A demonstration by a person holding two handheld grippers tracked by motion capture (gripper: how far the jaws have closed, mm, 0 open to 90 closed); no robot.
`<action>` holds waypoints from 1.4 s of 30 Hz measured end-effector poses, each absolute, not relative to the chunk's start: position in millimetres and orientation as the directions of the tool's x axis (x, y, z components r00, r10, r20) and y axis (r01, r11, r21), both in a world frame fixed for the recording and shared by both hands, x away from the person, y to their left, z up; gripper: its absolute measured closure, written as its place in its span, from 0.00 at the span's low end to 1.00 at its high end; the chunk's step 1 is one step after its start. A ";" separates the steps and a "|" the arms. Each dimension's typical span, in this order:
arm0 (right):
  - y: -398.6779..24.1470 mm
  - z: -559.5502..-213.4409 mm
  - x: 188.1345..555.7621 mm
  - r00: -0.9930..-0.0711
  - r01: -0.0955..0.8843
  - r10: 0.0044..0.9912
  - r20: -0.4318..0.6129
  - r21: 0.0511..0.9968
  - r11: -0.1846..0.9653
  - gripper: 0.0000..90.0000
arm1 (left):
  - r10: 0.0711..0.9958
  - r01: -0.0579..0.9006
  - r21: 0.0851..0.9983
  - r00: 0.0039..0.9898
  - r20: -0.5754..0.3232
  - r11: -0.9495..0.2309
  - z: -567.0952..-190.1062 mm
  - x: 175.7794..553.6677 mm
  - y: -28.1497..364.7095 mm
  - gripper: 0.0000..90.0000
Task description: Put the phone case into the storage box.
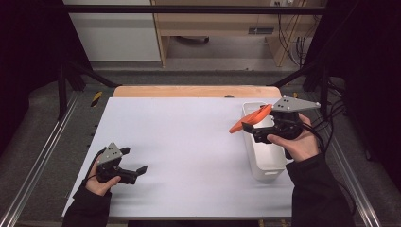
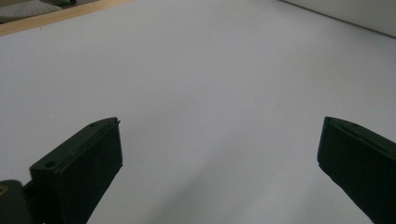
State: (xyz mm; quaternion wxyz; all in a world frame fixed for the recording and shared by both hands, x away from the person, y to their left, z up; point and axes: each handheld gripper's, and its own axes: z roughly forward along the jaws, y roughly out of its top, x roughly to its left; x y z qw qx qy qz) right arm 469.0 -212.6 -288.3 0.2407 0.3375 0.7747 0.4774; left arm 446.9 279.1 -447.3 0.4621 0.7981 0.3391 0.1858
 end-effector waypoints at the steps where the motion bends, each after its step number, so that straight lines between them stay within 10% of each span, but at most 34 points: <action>1: -213.1 -287.9 470.5 -0.650 0.296 0.759 -0.050 0.902 0.313 0.17 | 0.714 0.369 0.864 0.700 -0.016 -0.342 -447.5 446.9 279.5 0.00; 42: -231.7 -287.7 531.8 -0.325 0.482 0.945 -0.027 0.855 0.190 0.17 | 0.714 0.365 0.865 0.700 -0.011 -0.345 -453.5 450.0 282.2 0.00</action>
